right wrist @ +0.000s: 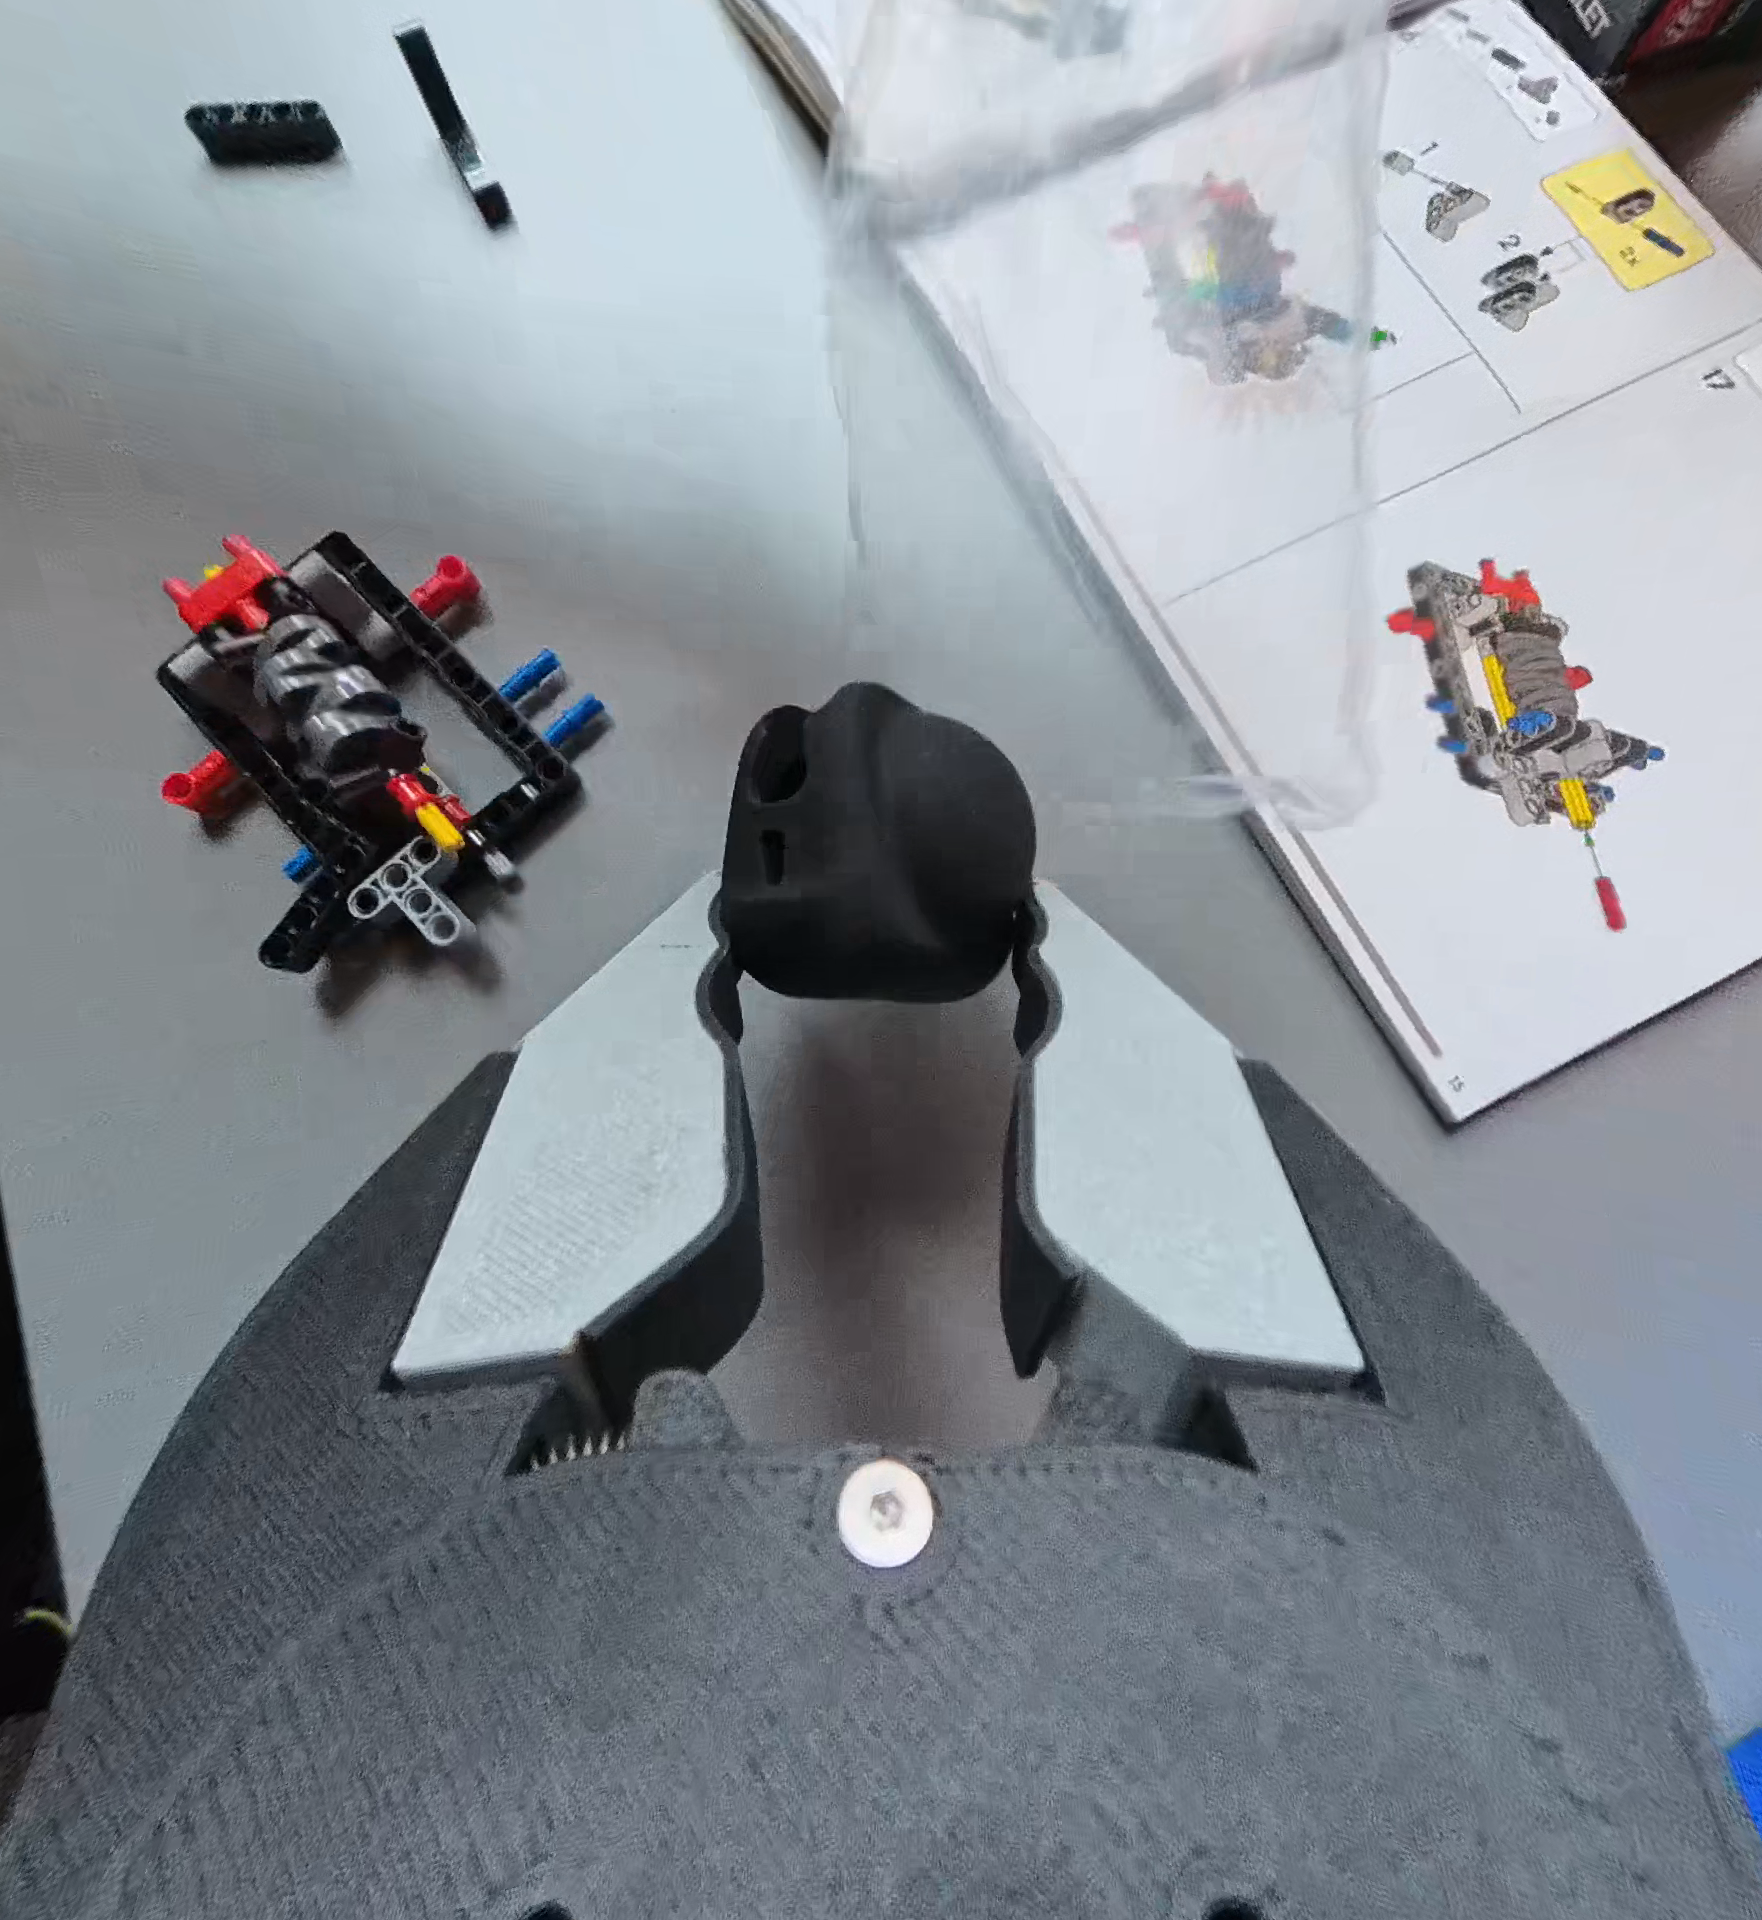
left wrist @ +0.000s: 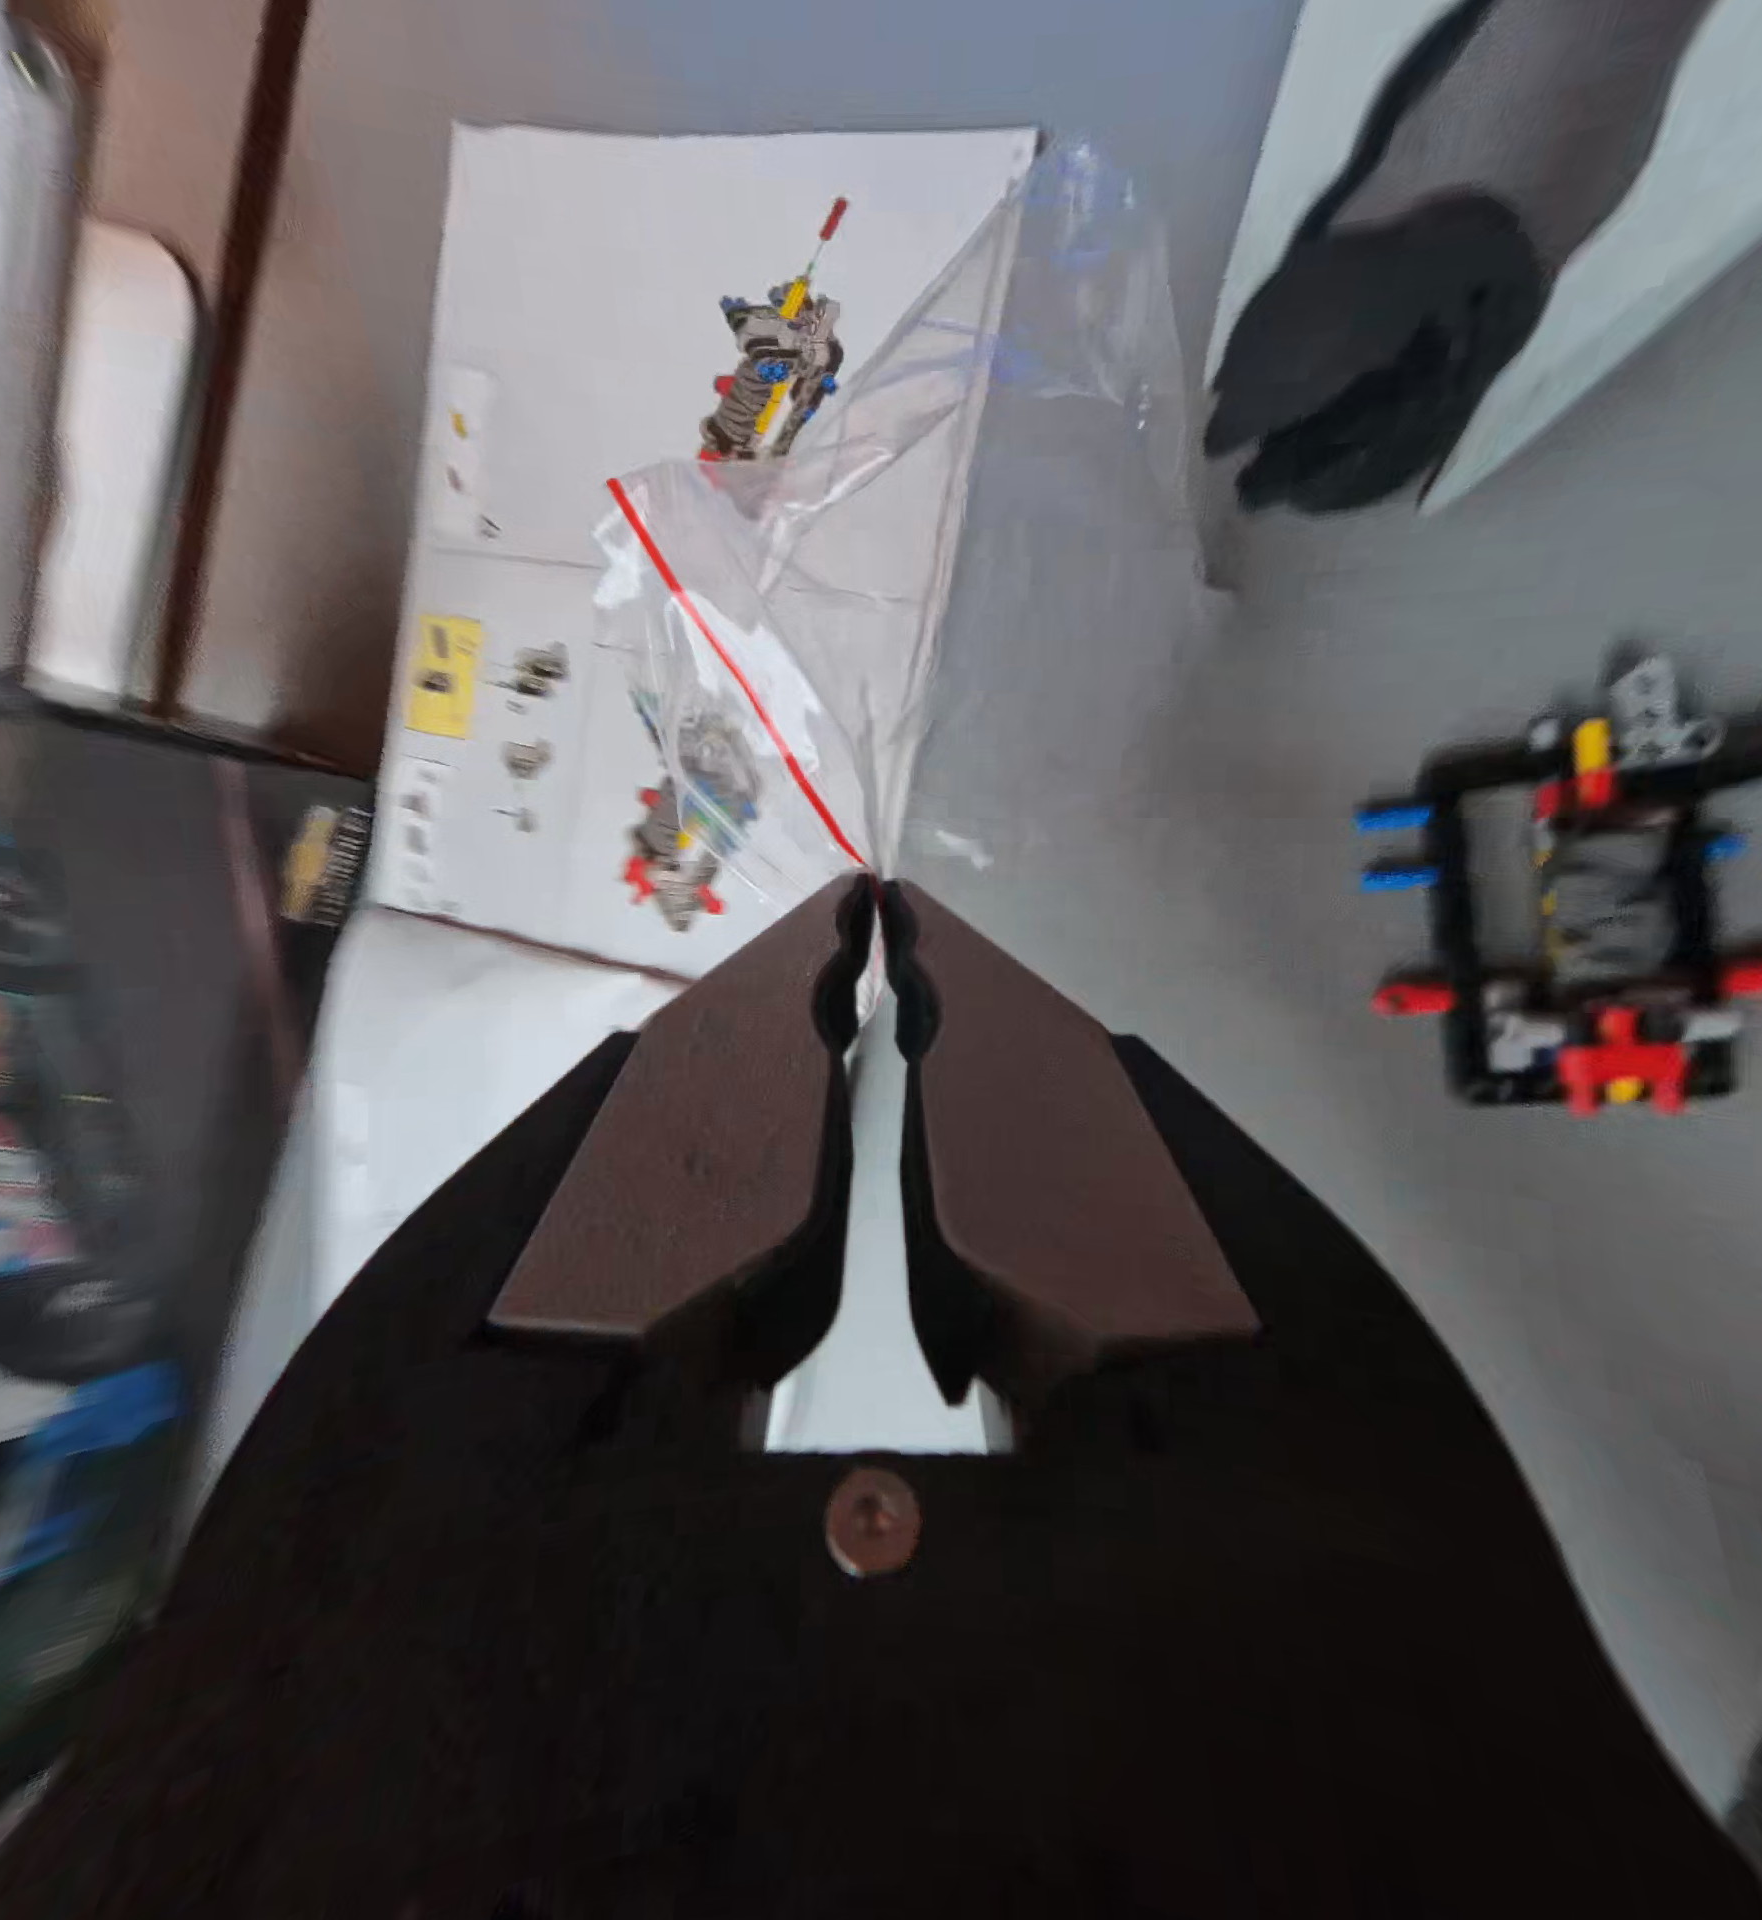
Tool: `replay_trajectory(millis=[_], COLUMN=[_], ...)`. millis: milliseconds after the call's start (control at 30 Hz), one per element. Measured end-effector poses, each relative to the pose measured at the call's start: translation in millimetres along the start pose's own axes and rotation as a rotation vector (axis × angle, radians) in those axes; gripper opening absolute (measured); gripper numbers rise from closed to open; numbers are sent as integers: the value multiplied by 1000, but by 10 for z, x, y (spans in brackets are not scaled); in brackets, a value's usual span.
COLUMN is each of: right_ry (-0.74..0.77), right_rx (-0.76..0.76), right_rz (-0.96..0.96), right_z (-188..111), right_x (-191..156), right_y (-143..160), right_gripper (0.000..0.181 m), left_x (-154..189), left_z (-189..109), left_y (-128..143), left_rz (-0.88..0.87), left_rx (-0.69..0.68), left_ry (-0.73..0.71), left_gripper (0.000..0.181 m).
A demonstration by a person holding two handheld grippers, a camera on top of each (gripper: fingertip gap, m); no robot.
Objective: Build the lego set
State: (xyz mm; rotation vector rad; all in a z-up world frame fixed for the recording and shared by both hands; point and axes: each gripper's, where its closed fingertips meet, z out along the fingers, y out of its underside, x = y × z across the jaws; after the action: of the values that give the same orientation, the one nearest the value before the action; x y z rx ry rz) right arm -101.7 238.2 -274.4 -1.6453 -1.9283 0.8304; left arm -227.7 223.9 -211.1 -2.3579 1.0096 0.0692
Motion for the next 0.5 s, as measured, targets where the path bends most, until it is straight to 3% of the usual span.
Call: replay_trajectory(millis=[167, 267, 367, 500], right_ry=[-87, -68, -31, 34], right_rx=[-18, -65, -51, -65], right_rz=[111, 146, 127, 97], right_z=[-121, -122, -169, -248], right_x=[-58, -55, -46, -29], right_y=[254, 403, 417, 466], right_gripper=[49, 51, 52, 51], left_x=[-73, -233, -278, -100], left_z=[-262, -431, -500, -267], left_y=[-146, -354, -550, -308], left_rz=[619, 915, 1006, 1037], left_rx=[-294, -363, -345, -413], left_ry=[-301, -569, -693, -645], left_gripper=[0, 0, 0, 0])
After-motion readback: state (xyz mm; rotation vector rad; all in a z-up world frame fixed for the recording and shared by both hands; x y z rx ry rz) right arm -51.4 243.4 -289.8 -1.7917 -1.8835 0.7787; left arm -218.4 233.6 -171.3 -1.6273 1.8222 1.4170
